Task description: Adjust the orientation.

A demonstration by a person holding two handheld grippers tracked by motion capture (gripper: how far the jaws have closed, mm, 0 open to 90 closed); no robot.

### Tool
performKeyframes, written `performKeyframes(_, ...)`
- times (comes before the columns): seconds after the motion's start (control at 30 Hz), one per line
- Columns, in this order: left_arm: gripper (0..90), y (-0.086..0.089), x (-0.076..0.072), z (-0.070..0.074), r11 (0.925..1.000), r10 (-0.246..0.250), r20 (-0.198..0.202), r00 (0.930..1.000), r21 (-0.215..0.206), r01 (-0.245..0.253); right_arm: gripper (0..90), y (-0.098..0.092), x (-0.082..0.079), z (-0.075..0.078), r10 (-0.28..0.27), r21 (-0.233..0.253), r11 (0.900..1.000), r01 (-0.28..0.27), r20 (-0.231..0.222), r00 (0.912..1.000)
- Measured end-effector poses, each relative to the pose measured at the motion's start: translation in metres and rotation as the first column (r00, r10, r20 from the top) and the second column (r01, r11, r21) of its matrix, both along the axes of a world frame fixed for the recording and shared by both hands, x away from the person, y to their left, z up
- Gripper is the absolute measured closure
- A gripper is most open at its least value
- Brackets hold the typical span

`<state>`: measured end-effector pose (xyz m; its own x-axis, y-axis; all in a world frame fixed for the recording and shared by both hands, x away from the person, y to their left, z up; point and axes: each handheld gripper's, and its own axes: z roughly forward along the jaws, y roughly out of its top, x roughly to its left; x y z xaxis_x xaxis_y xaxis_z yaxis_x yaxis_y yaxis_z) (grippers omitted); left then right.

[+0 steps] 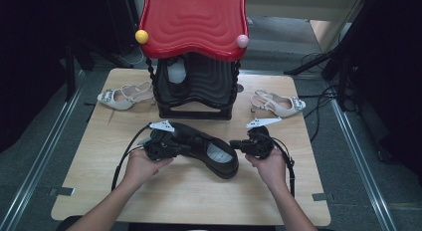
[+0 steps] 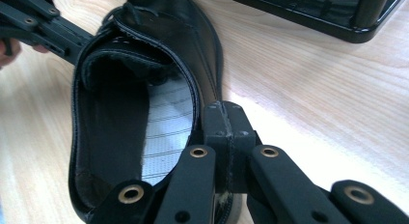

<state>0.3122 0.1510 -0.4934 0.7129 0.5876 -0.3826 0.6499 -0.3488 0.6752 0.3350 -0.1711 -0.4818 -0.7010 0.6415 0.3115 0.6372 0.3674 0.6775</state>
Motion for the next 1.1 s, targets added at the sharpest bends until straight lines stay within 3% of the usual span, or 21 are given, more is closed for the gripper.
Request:
performKeyframes(0.07,88.0,0.001,0.000,0.000,1.0000,0.003,0.001,1.0000,0.001,-0.003,90.0,0.000,-0.002,-0.001,0.011,0.015,1.000,-0.011,-0.025,0.9996)
performKeyframes(0.2,87.8,0.001,0.002,-0.001,0.9998,0.009,-0.011,0.9999,-0.015,-0.009,90.0,0.002,-0.013,-0.001,0.014,0.006,1.000,-0.014,0.020,0.9997)
performKeyframes(0.3,87.8,0.001,0.003,-0.002,0.9998,0.006,-0.011,0.9999,-0.018,-0.006,90.0,0.002,-0.019,-0.004,0.021,0.031,0.999,-0.022,0.021,0.9996)
performKeyframes(0.33,87.7,0.001,0.004,-0.002,0.9998,0.008,-0.015,0.9999,-0.020,-0.008,90.0,0.000,-0.023,-0.006,0.021,0.059,0.998,-0.021,0.002,0.9998)
performKeyframes(0.47,87.7,-0.002,0.006,-0.004,0.9998,0.002,-0.022,0.9998,-0.020,-0.002,90.0,-0.001,-0.028,-0.008,0.023,0.079,0.997,-0.022,-0.011,0.9997)
performKeyframes(0.57,87.8,-0.004,0.007,-0.004,0.9999,-0.004,-0.021,0.9998,-0.013,0.003,90.0,-0.002,-0.033,-0.011,-0.020,0.105,0.994,0.023,-0.038,0.9991)
performKeyframes(0.77,87.4,-0.006,0.011,-0.005,0.9997,-0.013,-0.038,0.9992,-0.023,0.013,90.0,-0.001,-0.036,-0.011,-0.020,0.118,0.993,0.027,-0.055,0.9983)
performKeyframes(0.93,87.4,-0.008,0.014,-0.005,0.9996,-0.019,-0.036,0.9992,-0.022,0.018,90.0,0.002,-0.046,-0.008,-0.055,0.077,0.995,0.058,-0.034,0.9979)
performKeyframes(1.1,87.3,-0.017,0.014,-0.006,0.9993,-0.032,-0.035,0.9989,-0.018,0.032,90.0,0.004,-0.060,-0.007,-0.043,0.053,0.998,0.043,-0.005,0.9991)
